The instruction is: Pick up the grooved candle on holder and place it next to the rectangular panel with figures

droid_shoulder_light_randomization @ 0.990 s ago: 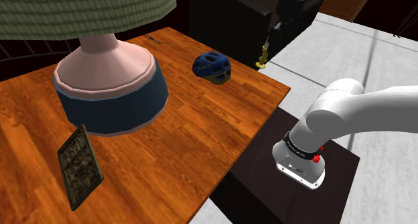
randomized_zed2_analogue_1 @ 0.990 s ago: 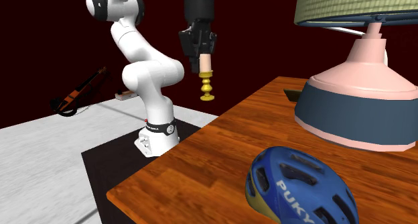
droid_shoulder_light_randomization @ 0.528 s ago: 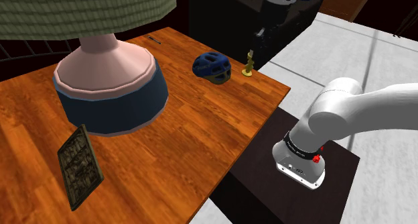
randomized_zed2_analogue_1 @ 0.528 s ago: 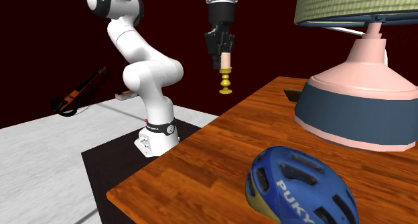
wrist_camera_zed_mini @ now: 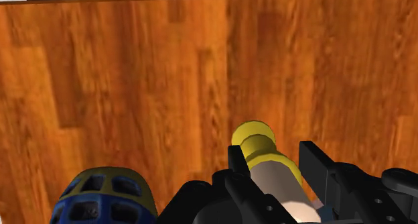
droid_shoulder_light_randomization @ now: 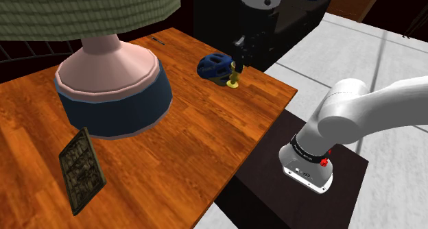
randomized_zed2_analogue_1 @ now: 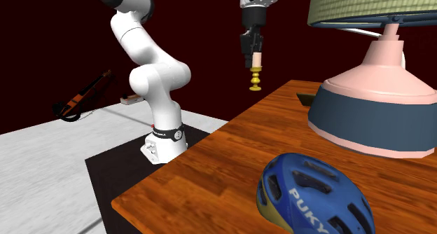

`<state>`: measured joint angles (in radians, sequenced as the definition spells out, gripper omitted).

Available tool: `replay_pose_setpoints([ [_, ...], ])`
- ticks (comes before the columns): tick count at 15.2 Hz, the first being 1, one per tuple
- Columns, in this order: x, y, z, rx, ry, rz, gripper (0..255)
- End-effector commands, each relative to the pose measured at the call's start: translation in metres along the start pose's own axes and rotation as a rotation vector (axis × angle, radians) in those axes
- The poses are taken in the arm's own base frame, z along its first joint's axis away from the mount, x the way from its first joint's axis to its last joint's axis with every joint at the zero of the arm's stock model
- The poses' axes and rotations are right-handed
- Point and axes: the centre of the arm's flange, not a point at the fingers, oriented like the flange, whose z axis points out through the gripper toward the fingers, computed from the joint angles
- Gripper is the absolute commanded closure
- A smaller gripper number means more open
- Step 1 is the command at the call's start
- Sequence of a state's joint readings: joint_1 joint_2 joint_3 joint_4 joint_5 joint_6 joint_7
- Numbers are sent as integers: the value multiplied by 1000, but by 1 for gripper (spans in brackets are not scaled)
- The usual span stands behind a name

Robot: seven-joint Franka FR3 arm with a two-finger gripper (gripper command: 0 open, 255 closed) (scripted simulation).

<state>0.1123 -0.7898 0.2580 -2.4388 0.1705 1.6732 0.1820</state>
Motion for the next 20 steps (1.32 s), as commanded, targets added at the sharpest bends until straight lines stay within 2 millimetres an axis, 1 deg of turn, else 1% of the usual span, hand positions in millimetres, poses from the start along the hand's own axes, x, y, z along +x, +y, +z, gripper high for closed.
replay_pose_setpoints([
  [1, 1, -25, 0, 1, 0, 1, 255],
  [20, 43, -272, -4, 1, 0, 1, 255],
])
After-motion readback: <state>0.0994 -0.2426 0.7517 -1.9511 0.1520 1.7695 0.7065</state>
